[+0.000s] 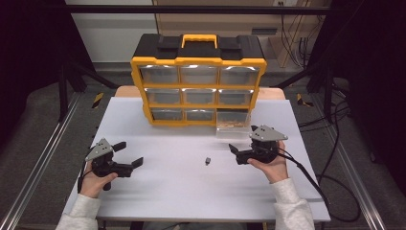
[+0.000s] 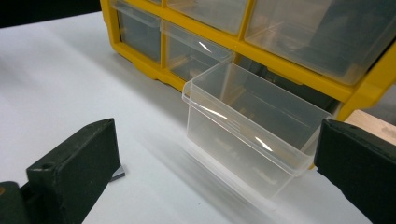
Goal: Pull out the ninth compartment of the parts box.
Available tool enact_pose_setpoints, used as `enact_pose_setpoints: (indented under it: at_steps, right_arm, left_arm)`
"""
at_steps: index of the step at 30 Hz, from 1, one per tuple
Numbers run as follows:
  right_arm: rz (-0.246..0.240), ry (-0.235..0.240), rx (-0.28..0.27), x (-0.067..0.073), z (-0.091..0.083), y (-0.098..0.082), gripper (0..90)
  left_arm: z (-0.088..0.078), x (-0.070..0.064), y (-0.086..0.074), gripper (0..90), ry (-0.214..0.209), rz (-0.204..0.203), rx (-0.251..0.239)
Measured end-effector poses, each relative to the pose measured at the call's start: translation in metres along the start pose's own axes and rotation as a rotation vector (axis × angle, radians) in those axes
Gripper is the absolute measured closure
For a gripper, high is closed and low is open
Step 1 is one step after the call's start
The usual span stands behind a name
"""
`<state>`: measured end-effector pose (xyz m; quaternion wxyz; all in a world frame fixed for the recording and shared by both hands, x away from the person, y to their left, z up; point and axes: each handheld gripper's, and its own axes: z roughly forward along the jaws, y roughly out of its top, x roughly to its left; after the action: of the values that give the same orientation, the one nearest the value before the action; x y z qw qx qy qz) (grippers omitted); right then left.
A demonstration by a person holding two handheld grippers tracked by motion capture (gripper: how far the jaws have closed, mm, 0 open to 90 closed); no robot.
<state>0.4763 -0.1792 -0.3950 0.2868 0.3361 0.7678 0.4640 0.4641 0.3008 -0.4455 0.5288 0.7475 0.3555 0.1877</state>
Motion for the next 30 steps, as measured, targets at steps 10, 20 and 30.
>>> enact_pose_setpoints:
  at_steps: [10,20,30]
  right_arm:
    - [0.079,0.01,-0.02,-0.008,-0.014,-0.013,0.5]
    - [0.119,0.023,-0.006,-0.015,-0.023,-0.034,0.5]
    - [0.145,0.046,-0.003,-0.019,-0.026,-0.053,0.5]
  left_arm:
    - [0.002,-0.003,0.001,0.0,-0.006,-0.01,0.008]
    - [0.004,-0.007,0.003,0.0,-0.014,-0.01,0.013]
    - [0.006,-0.013,0.007,0.0,-0.024,-0.009,0.009]
